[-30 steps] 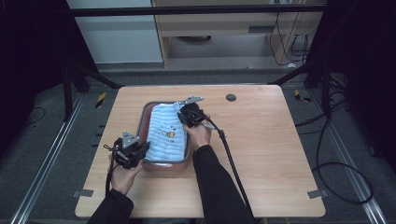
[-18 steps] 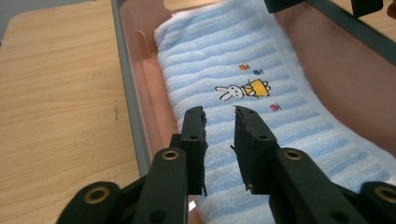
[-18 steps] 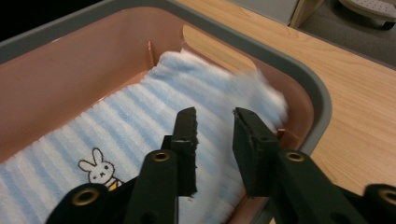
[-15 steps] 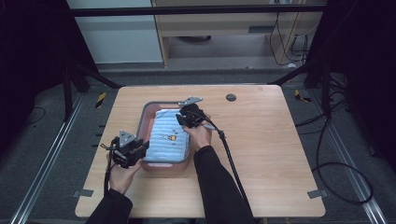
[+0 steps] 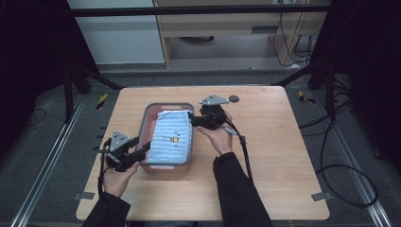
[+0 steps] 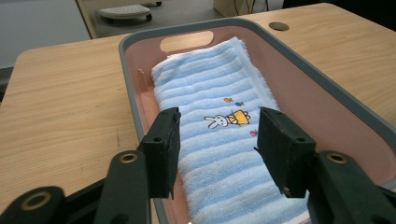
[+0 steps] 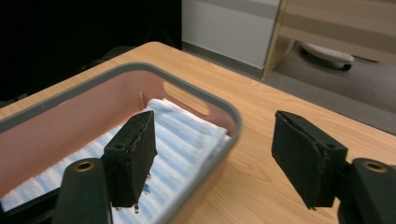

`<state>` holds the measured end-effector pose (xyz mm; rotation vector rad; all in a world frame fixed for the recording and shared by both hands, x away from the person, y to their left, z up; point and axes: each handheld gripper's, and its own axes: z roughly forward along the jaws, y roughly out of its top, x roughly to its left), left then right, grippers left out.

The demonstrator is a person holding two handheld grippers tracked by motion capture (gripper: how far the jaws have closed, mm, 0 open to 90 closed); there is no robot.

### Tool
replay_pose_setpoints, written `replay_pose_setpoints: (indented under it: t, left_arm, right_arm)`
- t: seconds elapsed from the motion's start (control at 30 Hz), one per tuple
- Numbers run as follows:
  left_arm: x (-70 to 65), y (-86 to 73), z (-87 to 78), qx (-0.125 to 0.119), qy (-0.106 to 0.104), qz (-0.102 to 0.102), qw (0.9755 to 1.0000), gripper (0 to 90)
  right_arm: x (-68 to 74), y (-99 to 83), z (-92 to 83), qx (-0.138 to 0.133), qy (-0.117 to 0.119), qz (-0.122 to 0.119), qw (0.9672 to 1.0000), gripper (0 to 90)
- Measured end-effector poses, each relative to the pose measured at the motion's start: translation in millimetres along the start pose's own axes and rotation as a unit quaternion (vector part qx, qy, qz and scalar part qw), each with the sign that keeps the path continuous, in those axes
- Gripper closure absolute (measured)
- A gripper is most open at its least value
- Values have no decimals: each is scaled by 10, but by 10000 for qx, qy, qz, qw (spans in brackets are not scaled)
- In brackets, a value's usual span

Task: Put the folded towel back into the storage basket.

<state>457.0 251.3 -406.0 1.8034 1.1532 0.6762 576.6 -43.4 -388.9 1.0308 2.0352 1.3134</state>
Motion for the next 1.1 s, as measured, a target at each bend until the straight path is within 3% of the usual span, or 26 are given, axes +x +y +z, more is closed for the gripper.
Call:
replay_pose_setpoints:
  t: [0.27, 0.43, 1.1]
  left_arm:
    - [6, -21, 0, 15, -24, 90, 10000, 403]
    - [44, -41, -3, -1, -102, 132, 9999, 349]
    - [339, -147, -108, -49, 123, -55, 9999, 282]
  right_arm:
    - [-302, -199, -396, 3, -236, 215, 9995, 234]
    - [-450, -338, -621, -92, -267, 387, 9989, 225]
    - [-817, -965, -1164, 304, -708, 430, 9961, 183]
